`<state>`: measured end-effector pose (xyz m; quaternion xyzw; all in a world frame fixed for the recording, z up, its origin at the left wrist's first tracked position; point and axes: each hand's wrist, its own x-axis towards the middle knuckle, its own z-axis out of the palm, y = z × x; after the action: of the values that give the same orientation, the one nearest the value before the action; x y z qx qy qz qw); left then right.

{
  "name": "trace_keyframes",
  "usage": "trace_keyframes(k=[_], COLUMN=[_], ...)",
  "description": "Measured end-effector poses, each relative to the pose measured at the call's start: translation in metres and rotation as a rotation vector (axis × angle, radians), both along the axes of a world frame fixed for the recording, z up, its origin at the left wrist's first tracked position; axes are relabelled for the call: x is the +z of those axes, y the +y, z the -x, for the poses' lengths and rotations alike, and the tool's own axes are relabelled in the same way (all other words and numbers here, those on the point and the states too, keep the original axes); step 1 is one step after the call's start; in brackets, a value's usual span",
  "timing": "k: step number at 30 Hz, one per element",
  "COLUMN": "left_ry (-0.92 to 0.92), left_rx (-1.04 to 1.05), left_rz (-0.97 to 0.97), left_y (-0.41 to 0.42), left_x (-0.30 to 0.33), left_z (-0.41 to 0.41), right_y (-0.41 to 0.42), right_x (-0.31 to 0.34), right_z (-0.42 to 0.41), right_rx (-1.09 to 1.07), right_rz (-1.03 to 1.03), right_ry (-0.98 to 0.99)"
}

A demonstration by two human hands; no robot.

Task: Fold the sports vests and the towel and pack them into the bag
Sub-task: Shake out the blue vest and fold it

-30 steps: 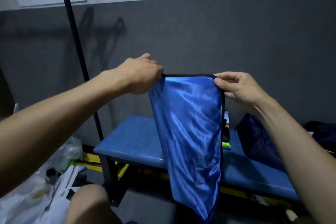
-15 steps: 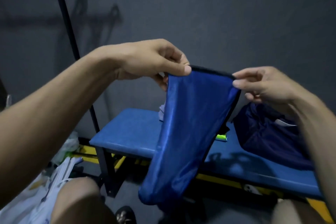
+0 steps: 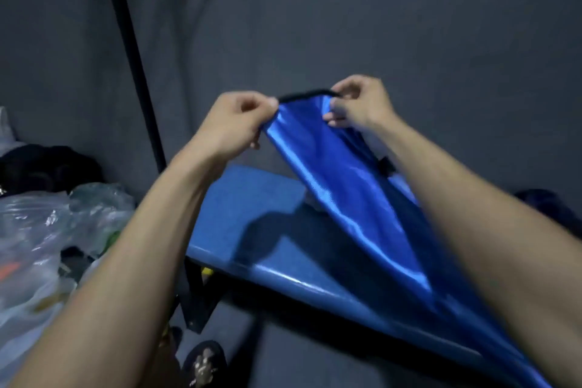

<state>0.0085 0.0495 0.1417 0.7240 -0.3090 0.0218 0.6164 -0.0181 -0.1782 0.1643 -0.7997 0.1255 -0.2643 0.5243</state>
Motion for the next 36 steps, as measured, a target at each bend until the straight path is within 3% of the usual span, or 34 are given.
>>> trace_keyframes(k=[5,11,15,18,20,21,23,26,28,31,36], left_ry=[0.256,0.38,0.364,0.059,-0.196,-0.241,-0.202,-0.229,-0.344,-0.41,-0.502], left_rx=[0.309,0.52,0.59,0.622,0.44,0.287,0.095,0.127,0.107,-0.109,-0.391], left_rz=[-0.154,-0.406,-0.756,-1.117,-1.017,-0.975,-1.079,-1.143,-1.005,-0.824,-0.777], left_y=[0.014,0.037,0.049,0.041,0.024,0.017,0.007,-0.002,-0.017,-0.05,-0.108], left_x=[-0.13,-0.197,-0.215,-0.212,-0.208,-0.207,-0.208,-0.203,-0.192,-0.175,-0.176], left_z=[-0.101,-0.164,-0.182,-0.175,-0.163,-0.157,-0.146,-0.134,-0.117,-0.071,0.01], right_y=[0.03,0.058,0.061,0.061,0.061,0.061,0.059,0.04,0.014,-0.035,-0.116], right_x=[-0.142,-0.23,-0.249,-0.246,-0.236,-0.23,-0.218,-0.192,-0.173,-0.155,-0.169], right_z=[-0.109,-0.168,-0.186,-0.19,-0.185,-0.18,-0.158,-0.102,-0.053,0.032,0.163], right_rx=[0.071,0.192,0.243,0.299,0.348,0.373,0.422,0.461,0.422,0.282,-0.039], right_rz=[0.026,-0.042,-0.048,0.02,0.065,0.069,0.045,0.079,0.135,0.27,0.292], right_ry=[0.162,0.286,0.316,0.306,0.282,0.271,0.272,0.21,0.148,0.132,0.232])
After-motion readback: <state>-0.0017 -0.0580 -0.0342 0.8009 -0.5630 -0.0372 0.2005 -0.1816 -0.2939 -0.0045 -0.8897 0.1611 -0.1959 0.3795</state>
